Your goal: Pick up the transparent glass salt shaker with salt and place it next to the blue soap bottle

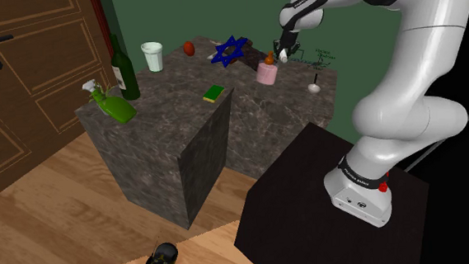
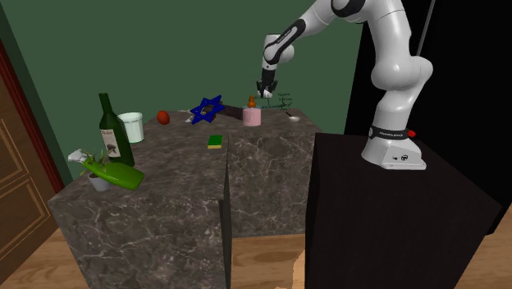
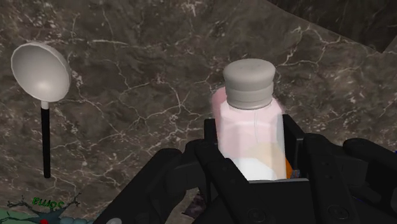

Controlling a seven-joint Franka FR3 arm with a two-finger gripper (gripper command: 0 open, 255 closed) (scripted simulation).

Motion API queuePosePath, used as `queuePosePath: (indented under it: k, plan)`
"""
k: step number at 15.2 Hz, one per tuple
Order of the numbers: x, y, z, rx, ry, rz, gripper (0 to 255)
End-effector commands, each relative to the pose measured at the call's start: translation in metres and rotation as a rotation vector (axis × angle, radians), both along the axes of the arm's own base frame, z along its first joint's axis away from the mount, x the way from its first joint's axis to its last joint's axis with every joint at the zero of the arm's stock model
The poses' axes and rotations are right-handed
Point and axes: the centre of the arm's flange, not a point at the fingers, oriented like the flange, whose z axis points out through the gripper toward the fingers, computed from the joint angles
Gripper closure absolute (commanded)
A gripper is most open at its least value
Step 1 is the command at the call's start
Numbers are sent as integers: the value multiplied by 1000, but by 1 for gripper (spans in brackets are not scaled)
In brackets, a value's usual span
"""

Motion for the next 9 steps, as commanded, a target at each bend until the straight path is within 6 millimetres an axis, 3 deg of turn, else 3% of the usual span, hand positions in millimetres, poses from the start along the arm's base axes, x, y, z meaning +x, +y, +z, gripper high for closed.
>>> queuePosePath:
  k: [1, 9]
  plan:
    - [-1, -1, -10, 0, 0, 0, 255]
    - [-1, -1, -52, 0, 0, 0, 255]
